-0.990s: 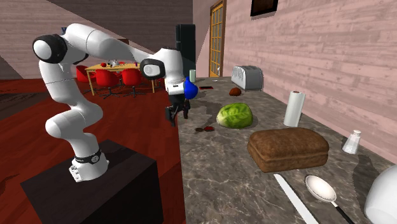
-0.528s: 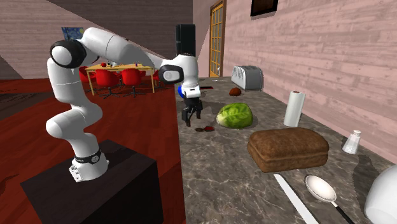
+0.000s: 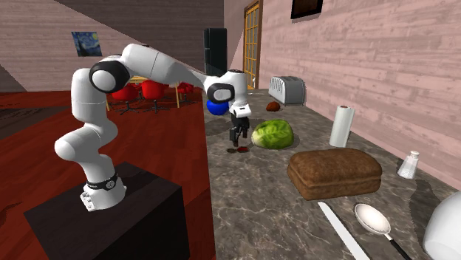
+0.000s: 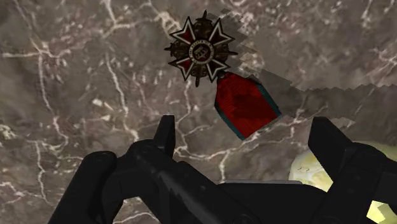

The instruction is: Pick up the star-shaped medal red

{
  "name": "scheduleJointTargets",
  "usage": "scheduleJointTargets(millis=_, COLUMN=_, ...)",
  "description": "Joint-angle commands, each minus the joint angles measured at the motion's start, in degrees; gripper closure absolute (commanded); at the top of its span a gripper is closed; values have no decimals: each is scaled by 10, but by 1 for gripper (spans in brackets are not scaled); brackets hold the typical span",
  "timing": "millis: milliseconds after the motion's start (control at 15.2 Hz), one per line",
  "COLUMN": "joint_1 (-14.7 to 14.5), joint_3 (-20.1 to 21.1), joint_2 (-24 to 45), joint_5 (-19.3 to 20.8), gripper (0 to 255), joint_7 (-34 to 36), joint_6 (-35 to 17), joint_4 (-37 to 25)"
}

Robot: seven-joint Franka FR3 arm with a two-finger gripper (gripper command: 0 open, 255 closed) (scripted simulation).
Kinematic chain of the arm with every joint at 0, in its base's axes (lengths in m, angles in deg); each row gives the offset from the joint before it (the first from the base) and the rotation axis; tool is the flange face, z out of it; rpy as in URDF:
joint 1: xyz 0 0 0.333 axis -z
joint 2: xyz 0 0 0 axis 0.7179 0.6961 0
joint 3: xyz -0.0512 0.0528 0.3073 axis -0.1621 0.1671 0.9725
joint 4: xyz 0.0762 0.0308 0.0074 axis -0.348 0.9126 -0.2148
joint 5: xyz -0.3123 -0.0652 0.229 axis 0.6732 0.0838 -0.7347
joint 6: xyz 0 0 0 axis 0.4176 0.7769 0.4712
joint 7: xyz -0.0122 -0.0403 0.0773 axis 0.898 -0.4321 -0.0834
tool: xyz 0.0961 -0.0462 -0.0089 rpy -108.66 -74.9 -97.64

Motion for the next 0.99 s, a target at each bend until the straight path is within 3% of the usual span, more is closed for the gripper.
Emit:
scheduleJointTargets(millis=0, joint_1=-12, joint_3=1, joint_2=26, joint_5=9, gripper=0, joint_7=10, joint_6=3, joint_4=-28)
scheduleJointTargets(millis=594, joint_1=-14, joint_3=-4, joint_2=46, joint_5=19, gripper=0, joint_7=14, joint_6=-47, joint_4=3)
scheduleJointTargets(millis=660, joint_1=-15, joint_3=-4, joint_2=46, joint_5=19, gripper=255, joint_7=15, joint_6=-47, joint_4=4)
scheduleJointTargets(millis=924, joint_1=-15, joint_3=-4, joint_2=45, joint_5=18, gripper=255, joint_7=15, joint_6=-47, joint_4=5)
